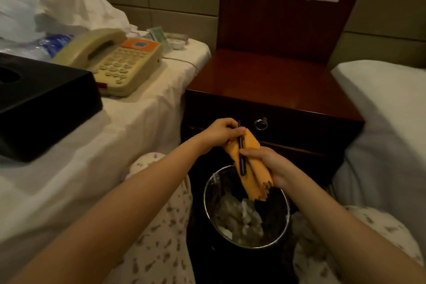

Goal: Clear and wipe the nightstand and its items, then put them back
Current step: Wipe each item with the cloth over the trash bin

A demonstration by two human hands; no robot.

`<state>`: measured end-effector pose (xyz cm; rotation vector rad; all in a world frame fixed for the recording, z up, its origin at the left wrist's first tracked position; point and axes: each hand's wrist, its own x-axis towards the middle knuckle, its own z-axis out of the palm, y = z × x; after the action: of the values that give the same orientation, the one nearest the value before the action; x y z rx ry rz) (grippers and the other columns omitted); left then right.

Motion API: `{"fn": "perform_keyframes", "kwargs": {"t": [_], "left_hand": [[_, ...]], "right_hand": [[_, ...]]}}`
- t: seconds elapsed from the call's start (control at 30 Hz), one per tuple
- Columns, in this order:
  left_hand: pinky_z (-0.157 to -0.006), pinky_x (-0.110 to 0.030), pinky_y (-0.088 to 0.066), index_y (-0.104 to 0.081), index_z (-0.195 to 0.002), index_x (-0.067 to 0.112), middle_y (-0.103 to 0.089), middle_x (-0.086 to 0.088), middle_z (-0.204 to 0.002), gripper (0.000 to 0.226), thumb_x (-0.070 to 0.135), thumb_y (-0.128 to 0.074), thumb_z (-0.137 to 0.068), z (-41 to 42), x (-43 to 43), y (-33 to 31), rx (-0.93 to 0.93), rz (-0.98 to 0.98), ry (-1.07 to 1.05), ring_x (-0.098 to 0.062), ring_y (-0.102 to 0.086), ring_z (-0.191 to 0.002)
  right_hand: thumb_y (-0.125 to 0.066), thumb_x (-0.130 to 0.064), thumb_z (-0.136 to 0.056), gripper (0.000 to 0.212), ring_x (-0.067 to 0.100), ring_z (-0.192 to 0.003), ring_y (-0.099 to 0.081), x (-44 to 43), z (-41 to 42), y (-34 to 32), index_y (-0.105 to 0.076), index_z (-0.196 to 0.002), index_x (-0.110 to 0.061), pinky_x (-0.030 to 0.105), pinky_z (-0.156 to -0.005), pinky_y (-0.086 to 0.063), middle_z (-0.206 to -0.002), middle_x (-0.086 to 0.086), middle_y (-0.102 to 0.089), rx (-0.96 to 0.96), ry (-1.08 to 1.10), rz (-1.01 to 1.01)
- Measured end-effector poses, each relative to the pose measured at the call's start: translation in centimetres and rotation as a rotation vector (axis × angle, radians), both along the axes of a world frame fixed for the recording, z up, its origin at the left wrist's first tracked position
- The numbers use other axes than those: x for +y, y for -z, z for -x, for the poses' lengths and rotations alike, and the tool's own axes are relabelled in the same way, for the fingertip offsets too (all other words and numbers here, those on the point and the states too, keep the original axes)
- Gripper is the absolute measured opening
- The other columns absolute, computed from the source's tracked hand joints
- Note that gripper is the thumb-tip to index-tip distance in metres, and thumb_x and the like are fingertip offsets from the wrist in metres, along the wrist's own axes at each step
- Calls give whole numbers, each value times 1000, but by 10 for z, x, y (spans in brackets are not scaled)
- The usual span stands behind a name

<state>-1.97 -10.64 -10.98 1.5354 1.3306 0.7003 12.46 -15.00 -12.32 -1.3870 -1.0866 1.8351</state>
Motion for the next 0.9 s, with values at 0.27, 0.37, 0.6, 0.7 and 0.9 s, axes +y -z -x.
{"fn": "perform_keyframes", "kwargs": {"t": [0.27, 0.37, 0.6, 0.7, 0.9], "left_hand": [[-76, -26, -45, -51, -108, 16, -52, 3, -86, 22, 26, -59, -90, -5, -1, 12, -12, -186, -255, -12, -54, -82], [-60, -16, -43, -54, -96, 16, -52, 7, -75, 13, 22, -63, -88, -12, -11, 17, 104, -167, -33, -8, -52, -71], [-61, -17, -48, -57, -92, 17, -59, 7, -73, 13, 21, -67, -84, -20, -19, 24, 248, -183, 32, -4, -59, -66], [-58, -20, -50, -58, -74, 14, -60, 2, -69, 15, 18, -71, -81, -16, -20, 25, 309, -84, 56, -7, -61, -61], [-61, -23, -52, -50, -68, 16, -59, -1, -69, 25, 16, -71, -81, -9, -19, 26, 354, 15, 51, -13, -64, -63]], "right_hand": [[-61, -11, -88, 30, 23, -80, -63, 29, 4, 4, -56, -118, -7, 36, -66, -51, -93, 9, -65, 228, 402, 10], [-59, -10, -89, 35, 28, -92, -64, 27, 2, 9, -55, -124, -4, 41, -76, -53, -106, 14, -65, 277, 439, 15], [-55, -8, -91, 31, 31, -105, -61, 17, 2, 15, -55, -123, -6, 47, -90, -51, -114, 15, -63, 229, 473, -57], [-58, -17, -91, 38, 27, -88, -62, 16, 5, 8, -52, -127, -8, 39, -70, -52, -101, 10, -63, 176, 502, -1], [-53, -21, -93, 38, 14, -82, -56, 14, -5, -4, -43, -130, -17, 31, -71, -49, -95, -2, -56, 155, 627, -257]]}}
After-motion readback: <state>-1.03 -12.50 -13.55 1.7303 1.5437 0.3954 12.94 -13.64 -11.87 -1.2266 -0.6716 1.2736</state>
